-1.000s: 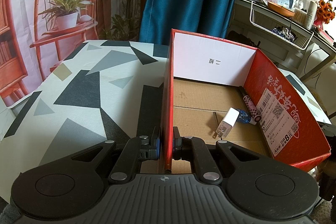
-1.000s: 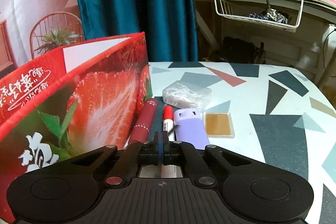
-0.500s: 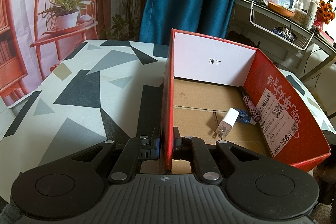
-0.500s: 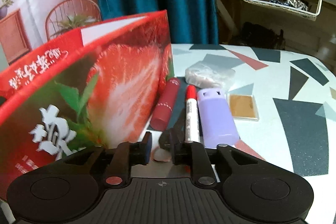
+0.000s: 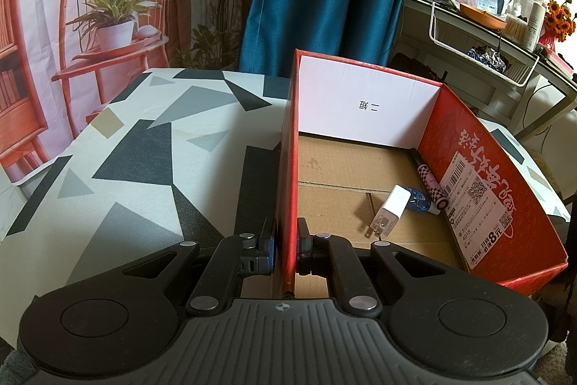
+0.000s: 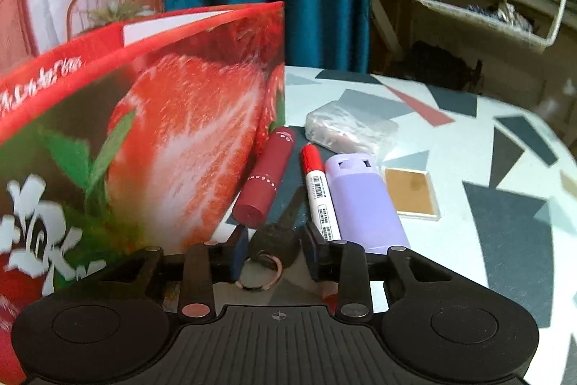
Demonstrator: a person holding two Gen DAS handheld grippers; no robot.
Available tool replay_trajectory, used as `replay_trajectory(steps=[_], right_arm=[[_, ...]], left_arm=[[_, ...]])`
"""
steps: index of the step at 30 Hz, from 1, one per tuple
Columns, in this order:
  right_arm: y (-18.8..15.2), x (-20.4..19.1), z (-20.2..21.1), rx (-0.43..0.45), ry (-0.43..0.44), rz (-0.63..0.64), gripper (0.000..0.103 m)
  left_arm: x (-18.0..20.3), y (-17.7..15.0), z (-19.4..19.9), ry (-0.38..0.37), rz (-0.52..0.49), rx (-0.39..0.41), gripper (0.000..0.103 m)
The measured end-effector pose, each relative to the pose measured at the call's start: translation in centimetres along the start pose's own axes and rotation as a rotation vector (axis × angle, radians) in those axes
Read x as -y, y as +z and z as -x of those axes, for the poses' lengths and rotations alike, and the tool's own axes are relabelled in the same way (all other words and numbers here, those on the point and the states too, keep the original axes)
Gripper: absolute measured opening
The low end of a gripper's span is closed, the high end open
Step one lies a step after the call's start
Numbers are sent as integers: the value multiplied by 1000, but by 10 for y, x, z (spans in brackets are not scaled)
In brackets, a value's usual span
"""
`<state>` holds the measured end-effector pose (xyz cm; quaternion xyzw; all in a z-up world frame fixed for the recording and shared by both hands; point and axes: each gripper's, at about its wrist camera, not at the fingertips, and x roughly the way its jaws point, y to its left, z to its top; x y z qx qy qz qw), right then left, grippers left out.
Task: Organize rigid objects
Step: 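Close the right tool on the key and lift the keys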
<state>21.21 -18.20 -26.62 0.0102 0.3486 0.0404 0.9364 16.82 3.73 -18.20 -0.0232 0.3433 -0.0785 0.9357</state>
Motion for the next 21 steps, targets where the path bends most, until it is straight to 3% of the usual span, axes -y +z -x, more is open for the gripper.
replay_trajectory(steps=[8,15,21], right_arm=[[-10,-6,10,38,-39,19,27],[-17,11,29,118,19,-92,27],[-18,4,33,136,9,-52,27]], left_arm=[[0,0,0,0,0,0,11],[0,0,0,0,0,0,11],[0,0,0,1,-1,0,11]])
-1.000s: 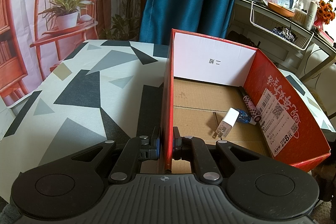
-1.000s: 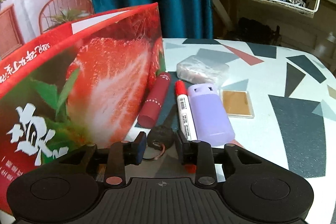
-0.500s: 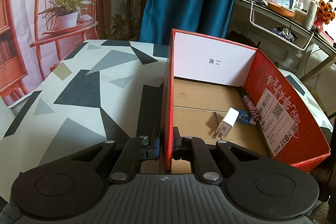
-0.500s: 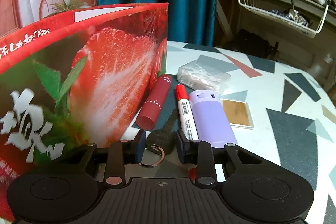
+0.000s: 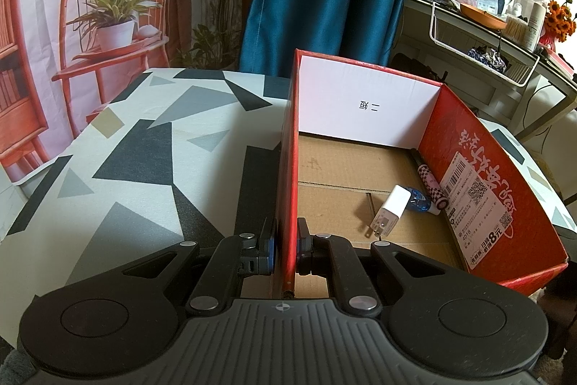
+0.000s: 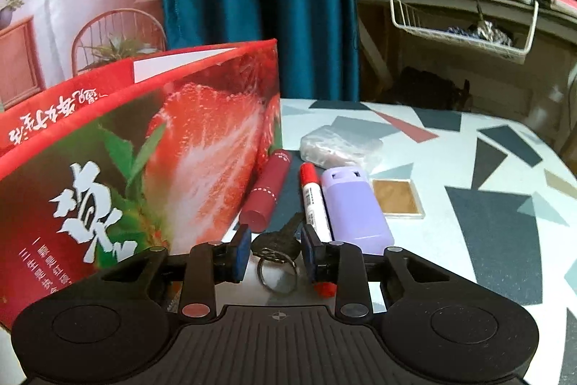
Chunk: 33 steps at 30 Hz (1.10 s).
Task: Organize rigid objects
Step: 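Close the right tool on the key and lift the keys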
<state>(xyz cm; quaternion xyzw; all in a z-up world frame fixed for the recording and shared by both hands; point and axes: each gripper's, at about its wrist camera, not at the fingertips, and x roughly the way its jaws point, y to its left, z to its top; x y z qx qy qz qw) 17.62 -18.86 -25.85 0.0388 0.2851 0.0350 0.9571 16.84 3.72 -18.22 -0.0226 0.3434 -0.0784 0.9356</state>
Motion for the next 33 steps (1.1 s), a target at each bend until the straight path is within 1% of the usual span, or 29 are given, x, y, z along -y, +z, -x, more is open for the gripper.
replay_trajectory(steps=[6,8,9,11,13,15,17,18,19,20,23,24,25,26,28,29,31,33], right_arm=[[5,-2,10,47,-26,9,26],[8,-2,13,64,-36,20,4],[11,-3,13,58,-62,30,1],[13,0,14,68,-58,27,1],[12,1,11,41,-74,32,1],[9,3,10,28,-65,10,1],[7,3,9,11,-64,4,4],[6,3,9,3,-49,-4,5],[6,3,9,-5,-27,-16,9],[7,2,8,-13,-4,-21,15],[6,-6,2,-57,45,-2,24],[5,-8,-1,-80,51,13,25],[3,-11,-4,-102,45,25,25],[2,-11,-5,-98,35,41,29],[3,-8,-11,-119,21,31,35],[4,-5,-14,-132,33,19,36],[6,-3,-19,-136,42,38,37],[9,-6,-25,-148,31,92,37]], left_arm=[[0,0,0,-1,0,0,11],[0,0,0,1,0,0,11],[0,0,0,1,0,0,11],[0,0,0,1,0,-1,11],[0,0,0,0,0,0,11],[0,0,0,-1,2,0,11],[-1,0,0,-1,2,0,11],[-1,0,0,0,2,0,11],[-1,0,0,-1,2,0,11],[-1,0,0,-1,3,0,11],[-1,0,0,-1,3,0,11],[-1,0,0,-1,3,0,11],[-1,0,0,-1,2,0,11],[-1,0,0,-1,2,0,11],[-1,0,0,-1,2,0,11],[-1,0,0,-1,3,0,11],[-1,0,0,-1,2,0,11],[-1,0,0,-1,3,0,11]])
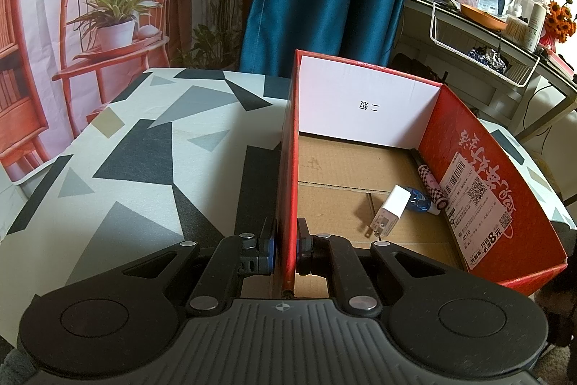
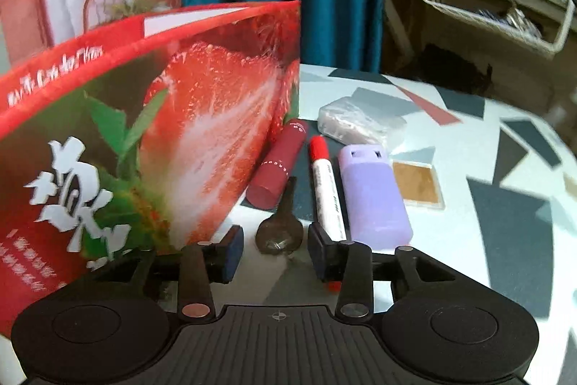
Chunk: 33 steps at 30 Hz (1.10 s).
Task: Organize rigid objects
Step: 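Close the right tool on the key and lift the keys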
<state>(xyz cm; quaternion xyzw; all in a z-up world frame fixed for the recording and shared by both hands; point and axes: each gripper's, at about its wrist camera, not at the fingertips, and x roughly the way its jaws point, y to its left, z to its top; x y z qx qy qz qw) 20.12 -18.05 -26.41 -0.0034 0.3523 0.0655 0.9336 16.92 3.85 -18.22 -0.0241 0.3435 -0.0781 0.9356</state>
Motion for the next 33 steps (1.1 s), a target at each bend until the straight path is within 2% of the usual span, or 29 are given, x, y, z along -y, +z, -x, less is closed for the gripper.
replay_trajectory(steps=[2,4,10,19,21,22,23,33], right_arm=[[3,2,-4,-5,7,5,38],[5,5,-6,-6,9,-7,33],[-1,1,-3,22,-18,9,28],[-8,0,13,81,-64,3,26],[-7,-1,17,97,-82,16,20],[-7,-2,18,102,-88,26,10],[-6,-3,20,108,-95,38,8],[-4,-5,20,101,-91,58,5]], left_arm=[[0,0,0,0,-1,0,11],[0,0,0,0,0,0,11],[-1,0,0,-1,-1,0,11],[0,0,0,0,-1,0,11],[0,0,0,0,-1,0,11],[0,0,0,0,-1,0,11],[0,0,0,0,-1,0,11],[0,0,0,0,-1,1,11]])
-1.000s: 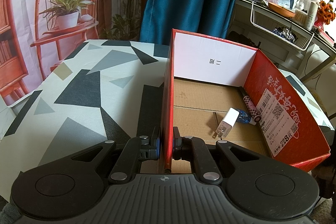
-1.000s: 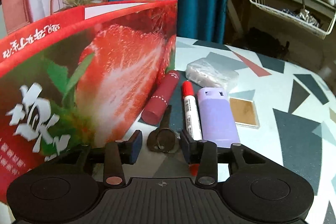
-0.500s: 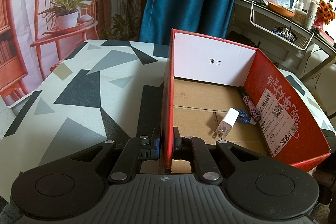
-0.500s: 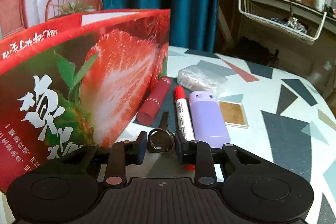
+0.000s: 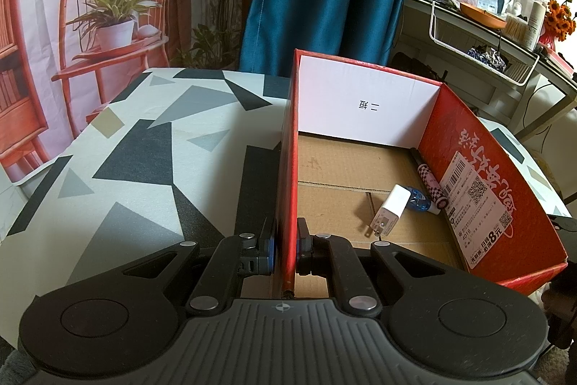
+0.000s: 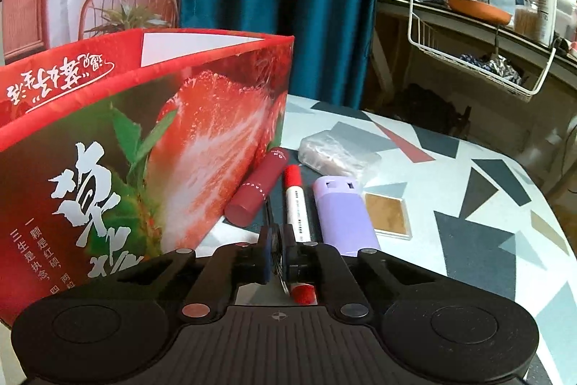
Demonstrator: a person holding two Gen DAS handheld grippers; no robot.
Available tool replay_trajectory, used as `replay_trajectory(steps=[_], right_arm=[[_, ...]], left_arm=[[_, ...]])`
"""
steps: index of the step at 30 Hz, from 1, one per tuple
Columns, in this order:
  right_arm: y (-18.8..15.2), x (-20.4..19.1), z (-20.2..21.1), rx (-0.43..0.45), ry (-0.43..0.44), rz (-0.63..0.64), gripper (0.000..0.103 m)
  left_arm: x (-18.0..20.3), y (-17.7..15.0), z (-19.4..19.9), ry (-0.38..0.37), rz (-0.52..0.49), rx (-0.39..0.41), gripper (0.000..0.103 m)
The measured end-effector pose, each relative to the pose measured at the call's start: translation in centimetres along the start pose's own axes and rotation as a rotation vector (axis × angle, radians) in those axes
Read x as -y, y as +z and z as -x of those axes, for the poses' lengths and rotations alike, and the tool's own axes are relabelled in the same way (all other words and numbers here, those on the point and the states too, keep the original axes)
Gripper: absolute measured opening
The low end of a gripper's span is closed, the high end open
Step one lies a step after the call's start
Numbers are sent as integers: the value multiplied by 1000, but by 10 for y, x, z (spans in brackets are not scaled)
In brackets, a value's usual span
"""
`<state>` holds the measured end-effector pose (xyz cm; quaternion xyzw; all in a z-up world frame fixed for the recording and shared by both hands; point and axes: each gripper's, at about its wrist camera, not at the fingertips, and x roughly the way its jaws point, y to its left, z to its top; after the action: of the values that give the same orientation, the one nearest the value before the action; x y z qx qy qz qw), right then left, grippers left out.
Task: Organize rigid objects
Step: 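Close the right tool on the key and lift the keys, then carry the keys into the red box and release them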
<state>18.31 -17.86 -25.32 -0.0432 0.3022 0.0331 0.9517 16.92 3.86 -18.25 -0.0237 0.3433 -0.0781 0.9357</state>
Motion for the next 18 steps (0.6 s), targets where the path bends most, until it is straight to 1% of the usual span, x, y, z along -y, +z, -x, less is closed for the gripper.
replay_trajectory(steps=[3,7,11,14,18], right_arm=[[0,0,-1,-2,4,1,5],[-1,-2,-9,-42,19,4,5],[-2,0,-13,-44,26,-20,5],[0,3,-13,-49,32,-58,4],[6,16,-6,-11,42,-165,4]], left_arm=[[0,0,0,0,0,0,11],[0,0,0,0,0,0,11],[0,0,0,0,0,0,11],[0,0,0,0,0,0,11],[0,0,0,-1,1,-1,11]])
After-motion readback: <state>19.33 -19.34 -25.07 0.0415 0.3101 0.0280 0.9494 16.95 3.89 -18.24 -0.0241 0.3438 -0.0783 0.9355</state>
